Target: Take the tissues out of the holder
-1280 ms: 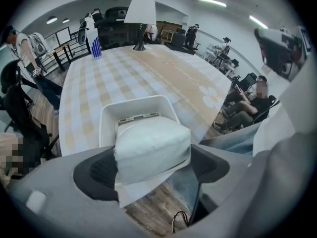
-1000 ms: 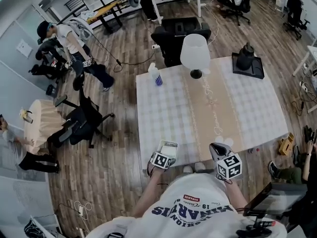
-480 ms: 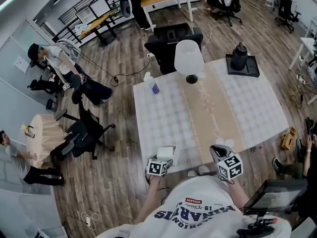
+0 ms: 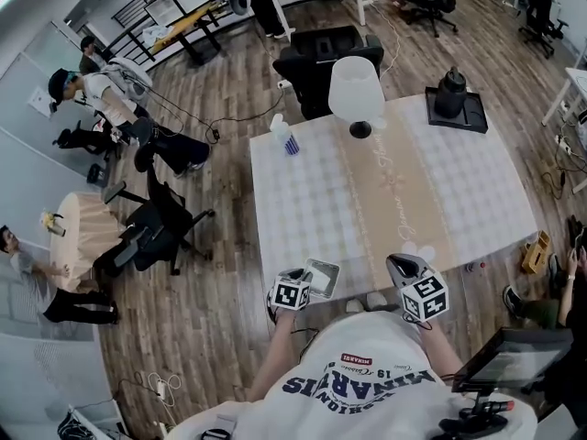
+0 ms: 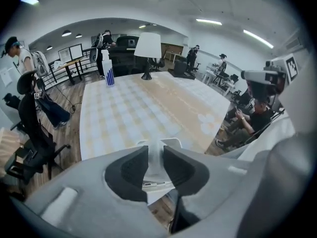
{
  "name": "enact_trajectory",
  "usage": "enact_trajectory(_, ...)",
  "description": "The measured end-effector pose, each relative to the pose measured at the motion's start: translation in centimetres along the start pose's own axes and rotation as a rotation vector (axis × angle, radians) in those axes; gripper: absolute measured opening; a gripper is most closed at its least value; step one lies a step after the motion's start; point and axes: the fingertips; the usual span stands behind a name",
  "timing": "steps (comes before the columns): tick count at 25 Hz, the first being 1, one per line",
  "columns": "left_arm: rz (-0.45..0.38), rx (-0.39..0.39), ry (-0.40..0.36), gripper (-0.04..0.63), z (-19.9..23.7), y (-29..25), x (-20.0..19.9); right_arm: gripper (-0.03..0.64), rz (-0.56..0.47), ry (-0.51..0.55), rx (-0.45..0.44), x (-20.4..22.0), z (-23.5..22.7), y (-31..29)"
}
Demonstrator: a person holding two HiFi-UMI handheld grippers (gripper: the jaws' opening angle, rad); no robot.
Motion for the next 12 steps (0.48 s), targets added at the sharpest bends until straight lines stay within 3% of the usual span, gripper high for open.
enact_trajectory(5,-0.026,0.002,0.028,0.078,-0.5,-1.1,0.7,0.011,0.0,-0.01,0.016,0.3,-0.7,0.1)
enact_trajectory(12,-0.098,-0.008,0.028,0.06,-0.5,1.5,-1.5,0.011,0.005,-0.019,0.033,0.5,-1.3,1.0)
Point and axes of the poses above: the fingertips, and each gripper's own axes: y backward along the fingers, z to its left, x out of its underside, and after that the axes turned 2 degrees about -z, right-handed
